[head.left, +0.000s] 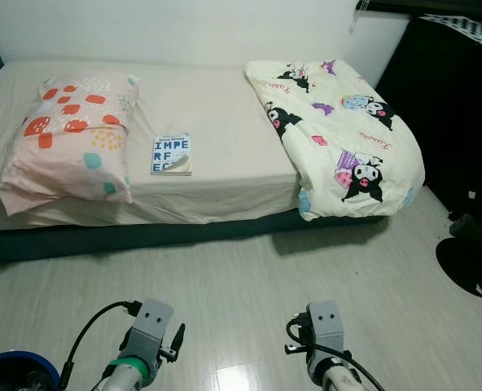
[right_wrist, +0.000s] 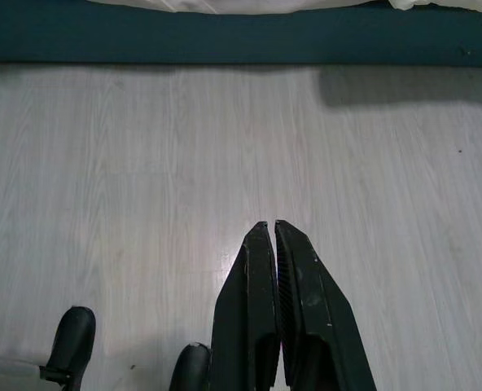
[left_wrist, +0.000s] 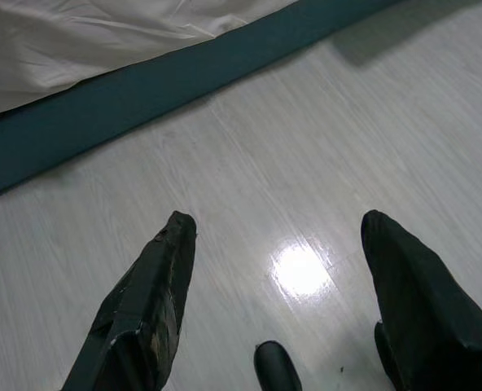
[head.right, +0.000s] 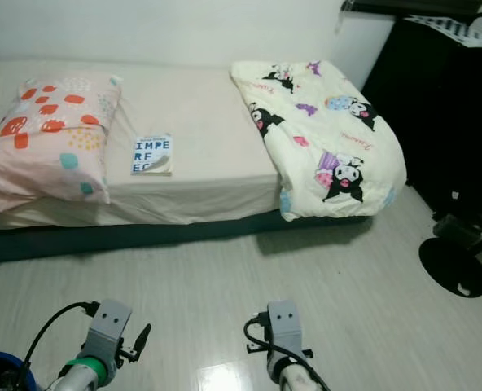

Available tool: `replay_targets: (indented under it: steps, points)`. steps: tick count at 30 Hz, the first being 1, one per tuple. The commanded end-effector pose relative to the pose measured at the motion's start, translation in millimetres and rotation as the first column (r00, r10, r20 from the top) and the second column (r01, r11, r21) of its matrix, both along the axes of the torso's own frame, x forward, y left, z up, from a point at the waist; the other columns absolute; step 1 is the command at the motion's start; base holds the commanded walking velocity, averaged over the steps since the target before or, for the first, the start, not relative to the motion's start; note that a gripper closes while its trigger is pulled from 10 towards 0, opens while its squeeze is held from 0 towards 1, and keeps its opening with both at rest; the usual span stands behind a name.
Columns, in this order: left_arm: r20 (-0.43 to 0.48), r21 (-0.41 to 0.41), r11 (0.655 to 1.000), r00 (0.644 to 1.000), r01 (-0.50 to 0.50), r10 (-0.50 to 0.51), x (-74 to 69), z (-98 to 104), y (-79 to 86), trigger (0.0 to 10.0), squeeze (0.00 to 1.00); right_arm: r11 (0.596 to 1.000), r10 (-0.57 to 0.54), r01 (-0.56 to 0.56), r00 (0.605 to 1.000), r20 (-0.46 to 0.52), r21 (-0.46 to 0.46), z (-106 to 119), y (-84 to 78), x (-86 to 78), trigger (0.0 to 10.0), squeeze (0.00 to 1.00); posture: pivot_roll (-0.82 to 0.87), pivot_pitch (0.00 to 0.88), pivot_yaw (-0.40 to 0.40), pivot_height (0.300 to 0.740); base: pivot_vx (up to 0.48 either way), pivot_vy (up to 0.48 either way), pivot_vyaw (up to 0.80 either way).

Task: Clean up the room

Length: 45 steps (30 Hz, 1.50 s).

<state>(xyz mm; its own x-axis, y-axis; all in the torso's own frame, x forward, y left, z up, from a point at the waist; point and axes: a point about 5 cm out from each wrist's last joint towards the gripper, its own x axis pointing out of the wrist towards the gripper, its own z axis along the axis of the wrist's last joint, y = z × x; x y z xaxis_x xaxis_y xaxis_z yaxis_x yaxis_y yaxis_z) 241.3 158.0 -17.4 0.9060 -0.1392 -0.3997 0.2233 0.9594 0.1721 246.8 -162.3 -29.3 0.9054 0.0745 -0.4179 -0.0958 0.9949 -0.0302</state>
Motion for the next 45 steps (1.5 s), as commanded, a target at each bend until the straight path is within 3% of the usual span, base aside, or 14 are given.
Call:
replay_targets:
  steps: [1,45]
  points:
    - [-0.011,0.007,1.000,1.000,0.010,-0.010,-3.6,-3.3,-1.0,10.0,0.00,1.000,-0.012,0.012,1.000,-0.018,-0.006,-3.8,-2.9,-4.4,10.0,0.00,0.01,0.062,-0.020,0.709,0.000,0.000,0.00]
    - [0.000,0.010,1.000,1.000,0.005,-0.005,-2.0,-2.0,-2.2,10.0,0.00,1.000,-0.003,0.003,1.000,0.003,-0.021,1.6,-7.7,2.0,10.0,0.00,0.01,0.067,-0.035,0.709,0.000,0.000,0.00]
